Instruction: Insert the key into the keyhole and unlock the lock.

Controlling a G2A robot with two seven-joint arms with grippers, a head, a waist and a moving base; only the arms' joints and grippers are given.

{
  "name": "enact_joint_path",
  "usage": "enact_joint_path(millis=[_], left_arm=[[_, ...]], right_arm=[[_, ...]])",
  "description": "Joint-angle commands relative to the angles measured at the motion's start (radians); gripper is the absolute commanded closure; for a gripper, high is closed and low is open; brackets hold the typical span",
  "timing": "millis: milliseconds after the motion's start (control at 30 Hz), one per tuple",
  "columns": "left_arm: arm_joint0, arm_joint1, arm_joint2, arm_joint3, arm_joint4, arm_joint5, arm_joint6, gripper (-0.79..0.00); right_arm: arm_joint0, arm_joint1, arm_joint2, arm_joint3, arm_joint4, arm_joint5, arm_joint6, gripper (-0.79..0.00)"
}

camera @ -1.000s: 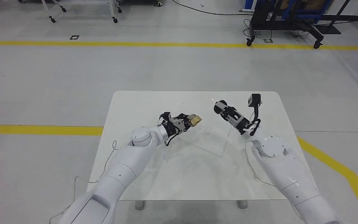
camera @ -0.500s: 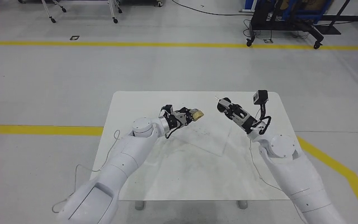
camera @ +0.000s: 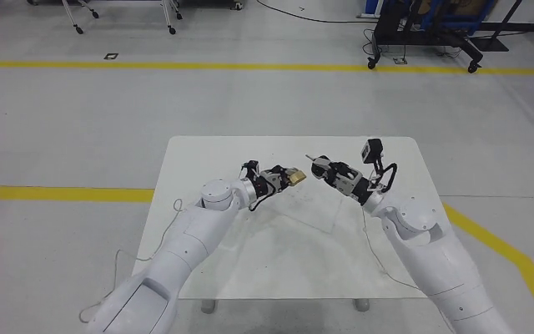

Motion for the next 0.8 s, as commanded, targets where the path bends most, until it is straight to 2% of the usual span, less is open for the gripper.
enact_joint_path(millis=[0, 200, 333, 767], left_arm=[[0.009, 0.002, -0.008, -0.015, 0.007, 0.005, 0.022, 0.000], [0.031, 0.007, -0.036, -0.056, 0.017, 0.001, 0.081, 0.000], [0.049, 0.010, -0.057, -0.084, 0.008, -0.004, 0.091, 0.000], [0.080, 0.012, -0.083, -0.133, 0.024, 0.015, 0.099, 0.000]], right_arm=[[-0.012, 0.002, 0.007, -0.035, 0.001, 0.075, -0.006, 0.000], [-0.050, 0.012, 0.014, -0.146, -0.045, 0.291, 0.014, 0.000], [-0.071, 0.015, 0.003, -0.172, -0.111, 0.343, -0.003, 0.000], [-0.096, 0.003, -0.037, -0.171, -0.205, 0.308, -0.146, 0.000]])
